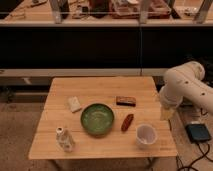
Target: Move the arm in a circular motion
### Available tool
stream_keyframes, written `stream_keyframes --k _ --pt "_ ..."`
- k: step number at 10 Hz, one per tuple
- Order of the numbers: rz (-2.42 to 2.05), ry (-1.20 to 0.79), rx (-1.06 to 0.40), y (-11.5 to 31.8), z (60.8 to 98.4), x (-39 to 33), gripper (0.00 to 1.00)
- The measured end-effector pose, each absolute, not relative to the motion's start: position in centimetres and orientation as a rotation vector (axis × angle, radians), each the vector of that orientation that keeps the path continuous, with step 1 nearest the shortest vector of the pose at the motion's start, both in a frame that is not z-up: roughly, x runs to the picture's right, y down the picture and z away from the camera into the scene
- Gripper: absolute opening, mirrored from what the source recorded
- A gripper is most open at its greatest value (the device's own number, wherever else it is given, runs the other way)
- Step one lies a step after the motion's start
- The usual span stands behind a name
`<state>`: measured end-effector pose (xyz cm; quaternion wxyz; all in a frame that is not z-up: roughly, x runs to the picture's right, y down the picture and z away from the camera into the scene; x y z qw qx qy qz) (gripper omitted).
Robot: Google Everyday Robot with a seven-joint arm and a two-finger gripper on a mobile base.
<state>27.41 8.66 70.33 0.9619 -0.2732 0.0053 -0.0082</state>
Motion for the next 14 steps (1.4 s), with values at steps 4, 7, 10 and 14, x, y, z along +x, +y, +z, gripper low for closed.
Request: stream_keyframes --k 4,7,10,14 --pt "-0.156 -0.074 -0.509 1.2 76.1 23.5 0.65" --pt "-0.316 -0.117 -0.484 -2.0 78.6 16.6 0.65" --pt "-0.447 -0.249 -0.458 0.1 78.9 6.4 0.65" --pt "-0.513 -0.495 -0.420 5.7 73.9 -3.4 0.65"
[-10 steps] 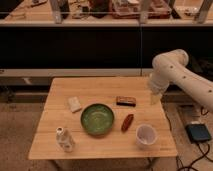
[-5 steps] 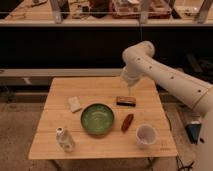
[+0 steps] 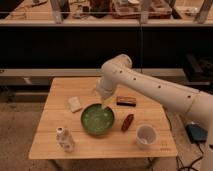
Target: Move the arm in a circular motion
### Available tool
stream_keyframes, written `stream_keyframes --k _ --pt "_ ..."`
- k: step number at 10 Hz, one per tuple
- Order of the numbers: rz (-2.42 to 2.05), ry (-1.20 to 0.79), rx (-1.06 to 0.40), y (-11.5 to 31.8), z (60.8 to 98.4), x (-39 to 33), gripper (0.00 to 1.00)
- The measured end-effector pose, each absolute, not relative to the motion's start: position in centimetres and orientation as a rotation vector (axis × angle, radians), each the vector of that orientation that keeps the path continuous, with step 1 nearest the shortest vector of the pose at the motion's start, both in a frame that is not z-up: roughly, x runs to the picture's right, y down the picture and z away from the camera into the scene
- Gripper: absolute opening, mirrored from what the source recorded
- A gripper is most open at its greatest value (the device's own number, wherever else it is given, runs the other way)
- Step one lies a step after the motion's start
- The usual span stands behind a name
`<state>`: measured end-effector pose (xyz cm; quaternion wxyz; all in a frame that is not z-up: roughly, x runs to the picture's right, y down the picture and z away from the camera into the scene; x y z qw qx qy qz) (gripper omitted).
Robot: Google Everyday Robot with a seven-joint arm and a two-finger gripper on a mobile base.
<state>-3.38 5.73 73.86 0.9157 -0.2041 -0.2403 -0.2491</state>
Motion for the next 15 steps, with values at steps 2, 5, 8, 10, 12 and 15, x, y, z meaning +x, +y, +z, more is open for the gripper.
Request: stream_keyframes --k 2,5,8,10,12,15 --pt "-0.592 -0.500 -0.430 9.9 71.4 -1.8 0.65" --pt "-0.640 -0.434 -0.482 15.4 69.2 5.4 0.65" --pt "-0.563 -0.283 -0.487 14.8 68.7 15.2 0.65" --pt "-0.480 -0.166 -0.461 10.9 69.5 20.5 0.65" --pt "-0.380 -0.031 -0.437 5.5 72.1 25.1 0.65" --pt "-0.288 0.088 -0.438 -1.4 79.2 22.9 0.65"
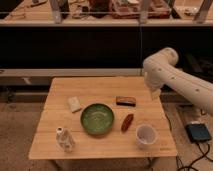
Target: Move the arm in a circular motion
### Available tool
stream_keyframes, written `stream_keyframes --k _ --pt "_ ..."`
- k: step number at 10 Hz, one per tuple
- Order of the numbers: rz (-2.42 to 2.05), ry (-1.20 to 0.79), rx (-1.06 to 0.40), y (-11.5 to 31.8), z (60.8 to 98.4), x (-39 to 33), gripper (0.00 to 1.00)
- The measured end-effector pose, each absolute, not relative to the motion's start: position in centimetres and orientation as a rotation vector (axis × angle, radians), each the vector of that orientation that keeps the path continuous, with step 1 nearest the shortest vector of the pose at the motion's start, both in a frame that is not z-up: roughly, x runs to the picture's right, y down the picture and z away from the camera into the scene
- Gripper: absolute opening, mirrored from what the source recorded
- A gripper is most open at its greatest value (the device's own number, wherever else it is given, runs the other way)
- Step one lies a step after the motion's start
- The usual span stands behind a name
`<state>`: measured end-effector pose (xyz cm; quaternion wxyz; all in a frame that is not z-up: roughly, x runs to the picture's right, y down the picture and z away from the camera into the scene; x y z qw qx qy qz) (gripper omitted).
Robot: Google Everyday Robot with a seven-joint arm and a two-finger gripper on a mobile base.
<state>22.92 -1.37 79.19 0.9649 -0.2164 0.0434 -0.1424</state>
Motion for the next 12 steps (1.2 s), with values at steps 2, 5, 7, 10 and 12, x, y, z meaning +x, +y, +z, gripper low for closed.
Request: stream_keyframes --k 2,5,7,10,12 --pt "-0.332 0.075 -0.465 -3.0 83.5 13.7 0.65" --pt "-0.453 -0.036 -0.505 -0.3 83.7 2.2 0.65" --pt "-0.552 -0.162 -0.516 3.4 80.4 -3.8 0.65" --pt "-0.657 -0.333 -0.520 10.6 73.2 -5.4 0.65" --pt "-0.653 -0.394 -0.530 15.2 69.2 -1.5 0.65"
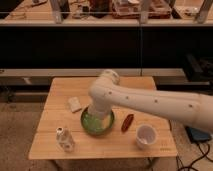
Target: Move the arm in a circular motion
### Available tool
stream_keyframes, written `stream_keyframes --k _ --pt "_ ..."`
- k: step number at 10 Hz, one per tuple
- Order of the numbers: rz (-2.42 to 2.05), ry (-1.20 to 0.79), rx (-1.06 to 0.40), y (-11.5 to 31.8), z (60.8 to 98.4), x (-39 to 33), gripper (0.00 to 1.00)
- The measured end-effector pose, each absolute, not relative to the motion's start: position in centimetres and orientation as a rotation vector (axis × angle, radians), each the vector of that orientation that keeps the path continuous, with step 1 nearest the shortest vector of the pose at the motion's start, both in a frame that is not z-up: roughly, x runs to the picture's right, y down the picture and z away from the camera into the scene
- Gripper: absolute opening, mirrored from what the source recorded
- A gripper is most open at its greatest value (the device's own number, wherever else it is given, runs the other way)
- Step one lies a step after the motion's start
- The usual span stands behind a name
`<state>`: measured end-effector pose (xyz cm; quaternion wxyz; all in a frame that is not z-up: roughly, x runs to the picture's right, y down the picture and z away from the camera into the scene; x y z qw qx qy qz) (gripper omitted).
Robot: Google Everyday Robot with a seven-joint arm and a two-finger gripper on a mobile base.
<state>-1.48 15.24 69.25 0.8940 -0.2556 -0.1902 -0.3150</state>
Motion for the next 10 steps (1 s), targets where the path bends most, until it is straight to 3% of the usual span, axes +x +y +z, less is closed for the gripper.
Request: stream_keyframes --k 3,5,8,10 --pt "-0.514 -0.362 -0.550 20.9 65.9 11.6 0.65" --pt "-0.403 -0.296 -0.547 22.4 65.2 20.0 0.65" --pt "-0.252 -0.161 -0.533 21.5 65.9 31.9 0.65" --pt "-0.208 -0.093 -0.519 18.2 68.0 35.2 0.65"
